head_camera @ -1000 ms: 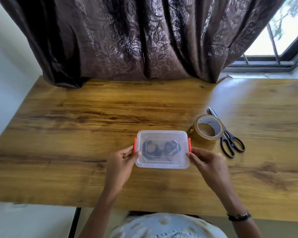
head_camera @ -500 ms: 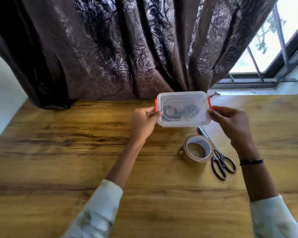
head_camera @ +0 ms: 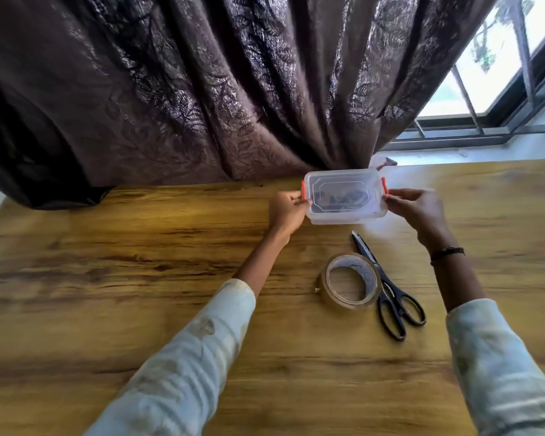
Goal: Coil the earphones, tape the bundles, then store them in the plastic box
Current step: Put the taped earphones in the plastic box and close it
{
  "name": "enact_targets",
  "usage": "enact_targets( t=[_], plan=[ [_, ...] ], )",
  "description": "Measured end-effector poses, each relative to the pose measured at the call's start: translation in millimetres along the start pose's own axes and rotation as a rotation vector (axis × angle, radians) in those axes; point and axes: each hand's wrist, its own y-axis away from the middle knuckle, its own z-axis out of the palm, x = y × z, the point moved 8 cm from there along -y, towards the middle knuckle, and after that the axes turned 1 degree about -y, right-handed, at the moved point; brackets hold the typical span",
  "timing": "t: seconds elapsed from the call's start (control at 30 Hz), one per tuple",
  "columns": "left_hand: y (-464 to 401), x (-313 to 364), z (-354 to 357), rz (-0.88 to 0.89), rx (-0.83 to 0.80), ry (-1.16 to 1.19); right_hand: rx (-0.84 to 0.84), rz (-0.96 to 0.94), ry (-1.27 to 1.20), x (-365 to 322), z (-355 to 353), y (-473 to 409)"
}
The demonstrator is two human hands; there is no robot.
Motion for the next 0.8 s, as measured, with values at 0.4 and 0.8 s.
enact_targets(
  t=[0.4,0.8],
  plan=[
    [-8.7,-9.9,13.5,0.014,-0.019,-0.039,-0.010,0.072,-0.091,30.7,-2.2,-8.1],
    [-2.9,-9.2,12.2,-0.003,-0.006,-0.042,0.028,0.040,0.119,19.2,-3.4,3.1]
  ],
)
